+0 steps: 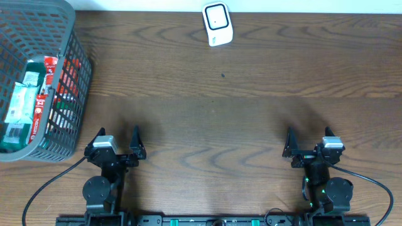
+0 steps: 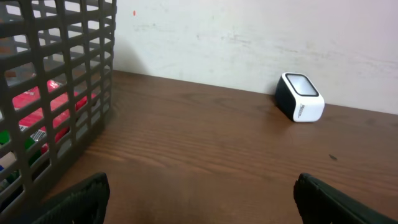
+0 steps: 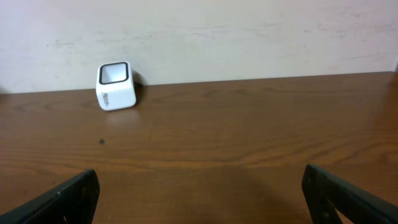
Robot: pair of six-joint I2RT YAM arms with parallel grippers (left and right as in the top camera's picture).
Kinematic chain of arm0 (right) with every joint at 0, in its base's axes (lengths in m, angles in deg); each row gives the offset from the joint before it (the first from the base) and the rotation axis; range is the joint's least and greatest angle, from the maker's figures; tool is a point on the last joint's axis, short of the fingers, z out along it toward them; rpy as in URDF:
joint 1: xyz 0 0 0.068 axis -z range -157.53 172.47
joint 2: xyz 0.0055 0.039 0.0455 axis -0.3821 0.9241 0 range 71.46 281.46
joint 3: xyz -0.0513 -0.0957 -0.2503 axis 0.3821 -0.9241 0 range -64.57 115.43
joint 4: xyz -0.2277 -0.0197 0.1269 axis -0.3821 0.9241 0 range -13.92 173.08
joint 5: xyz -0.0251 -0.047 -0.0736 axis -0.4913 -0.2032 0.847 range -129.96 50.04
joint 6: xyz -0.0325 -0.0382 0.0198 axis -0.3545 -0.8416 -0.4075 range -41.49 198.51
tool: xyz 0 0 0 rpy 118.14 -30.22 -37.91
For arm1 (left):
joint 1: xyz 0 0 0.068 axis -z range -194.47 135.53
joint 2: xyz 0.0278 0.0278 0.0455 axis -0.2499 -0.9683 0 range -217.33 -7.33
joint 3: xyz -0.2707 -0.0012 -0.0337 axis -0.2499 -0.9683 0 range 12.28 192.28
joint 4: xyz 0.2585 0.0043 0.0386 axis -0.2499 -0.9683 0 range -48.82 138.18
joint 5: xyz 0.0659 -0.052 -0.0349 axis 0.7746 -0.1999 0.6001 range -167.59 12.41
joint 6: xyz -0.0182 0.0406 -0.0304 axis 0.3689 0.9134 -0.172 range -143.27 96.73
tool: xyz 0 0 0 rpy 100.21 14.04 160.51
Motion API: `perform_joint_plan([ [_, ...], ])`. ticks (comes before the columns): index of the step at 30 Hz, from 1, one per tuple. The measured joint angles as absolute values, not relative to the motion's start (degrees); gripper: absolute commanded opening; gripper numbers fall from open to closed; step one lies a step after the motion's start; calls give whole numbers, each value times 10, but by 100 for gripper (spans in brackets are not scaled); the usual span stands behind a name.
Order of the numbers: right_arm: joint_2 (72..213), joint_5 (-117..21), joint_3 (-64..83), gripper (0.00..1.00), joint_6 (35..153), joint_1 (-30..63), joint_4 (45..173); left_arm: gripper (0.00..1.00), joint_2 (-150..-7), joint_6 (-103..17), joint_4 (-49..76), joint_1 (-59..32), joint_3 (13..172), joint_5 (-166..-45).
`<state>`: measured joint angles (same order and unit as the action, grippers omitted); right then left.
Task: Scan the item barcode
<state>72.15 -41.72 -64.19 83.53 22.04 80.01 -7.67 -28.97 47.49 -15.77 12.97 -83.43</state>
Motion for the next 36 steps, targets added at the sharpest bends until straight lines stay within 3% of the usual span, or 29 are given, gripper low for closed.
perform_joint_plan([
  [13,722,-417,-642,99,835,220,800,95,-77,-303,386,-158,171,-841],
  [36,722,-417,-642,99,835,220,800,95,-77,-308,365,-158,254,-847],
])
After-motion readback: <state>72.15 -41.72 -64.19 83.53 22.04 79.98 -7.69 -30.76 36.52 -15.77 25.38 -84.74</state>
